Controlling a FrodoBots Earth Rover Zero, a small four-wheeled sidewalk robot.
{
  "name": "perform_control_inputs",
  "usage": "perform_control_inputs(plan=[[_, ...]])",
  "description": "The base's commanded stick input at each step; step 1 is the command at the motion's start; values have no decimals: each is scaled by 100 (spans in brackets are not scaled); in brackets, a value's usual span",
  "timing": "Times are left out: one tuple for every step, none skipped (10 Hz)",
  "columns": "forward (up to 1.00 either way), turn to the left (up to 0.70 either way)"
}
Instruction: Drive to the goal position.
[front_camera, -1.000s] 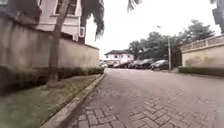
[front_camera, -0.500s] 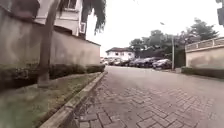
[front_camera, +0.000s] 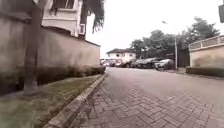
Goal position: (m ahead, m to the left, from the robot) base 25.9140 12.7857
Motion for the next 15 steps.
perform_control_inputs(plan=[[70, -12], [70, 0], [70, 0], [70, 0], [70, 0], [70, 0], [70, 0], [70, 0], [70, 0], [70, 0], [70, 0], [70, 0], [70, 0], [70, 0], [70, 0]])
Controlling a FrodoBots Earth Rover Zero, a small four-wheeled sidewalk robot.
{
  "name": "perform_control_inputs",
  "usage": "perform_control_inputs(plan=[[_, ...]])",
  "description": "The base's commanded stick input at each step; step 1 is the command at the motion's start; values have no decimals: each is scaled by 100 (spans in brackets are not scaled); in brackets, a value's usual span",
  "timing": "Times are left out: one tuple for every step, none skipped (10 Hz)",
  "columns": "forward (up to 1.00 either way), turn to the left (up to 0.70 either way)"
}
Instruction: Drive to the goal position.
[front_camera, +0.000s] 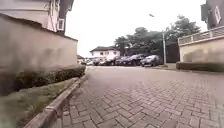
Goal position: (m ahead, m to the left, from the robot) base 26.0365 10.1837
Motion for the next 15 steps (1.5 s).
perform_control_inputs(plan=[[70, 0], [70, 0], [70, 0], [70, 0], [70, 0], [70, 0], [70, 0], [70, 0], [70, 0], [70, 0], [70, 0], [70, 0], [70, 0], [70, 0], [70, 0]])
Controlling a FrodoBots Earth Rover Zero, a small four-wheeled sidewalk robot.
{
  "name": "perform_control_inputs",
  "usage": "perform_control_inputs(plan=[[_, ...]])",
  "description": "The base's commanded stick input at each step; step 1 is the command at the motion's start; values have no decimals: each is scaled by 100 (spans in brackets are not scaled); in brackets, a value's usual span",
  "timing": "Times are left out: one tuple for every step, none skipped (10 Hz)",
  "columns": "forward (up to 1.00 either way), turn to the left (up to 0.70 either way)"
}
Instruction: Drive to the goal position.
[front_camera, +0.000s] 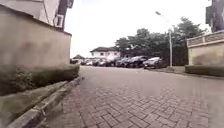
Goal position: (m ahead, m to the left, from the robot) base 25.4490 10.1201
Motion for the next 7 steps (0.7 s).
perform_control_inputs(plan=[[70, 0], [70, 0], [70, 0], [70, 0], [70, 0], [70, 0], [70, 0]])
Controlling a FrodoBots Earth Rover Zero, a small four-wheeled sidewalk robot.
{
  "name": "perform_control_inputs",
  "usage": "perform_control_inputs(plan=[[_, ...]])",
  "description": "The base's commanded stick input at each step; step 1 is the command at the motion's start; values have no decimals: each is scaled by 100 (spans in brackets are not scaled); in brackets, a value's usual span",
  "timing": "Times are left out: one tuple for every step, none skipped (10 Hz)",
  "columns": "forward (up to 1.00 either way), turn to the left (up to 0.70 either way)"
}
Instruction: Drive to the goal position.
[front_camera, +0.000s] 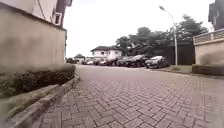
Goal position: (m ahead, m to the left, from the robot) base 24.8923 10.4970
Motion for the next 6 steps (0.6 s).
perform_control_inputs(plan=[[70, 0], [70, 0], [70, 0], [70, 0], [70, 0], [70, 0]])
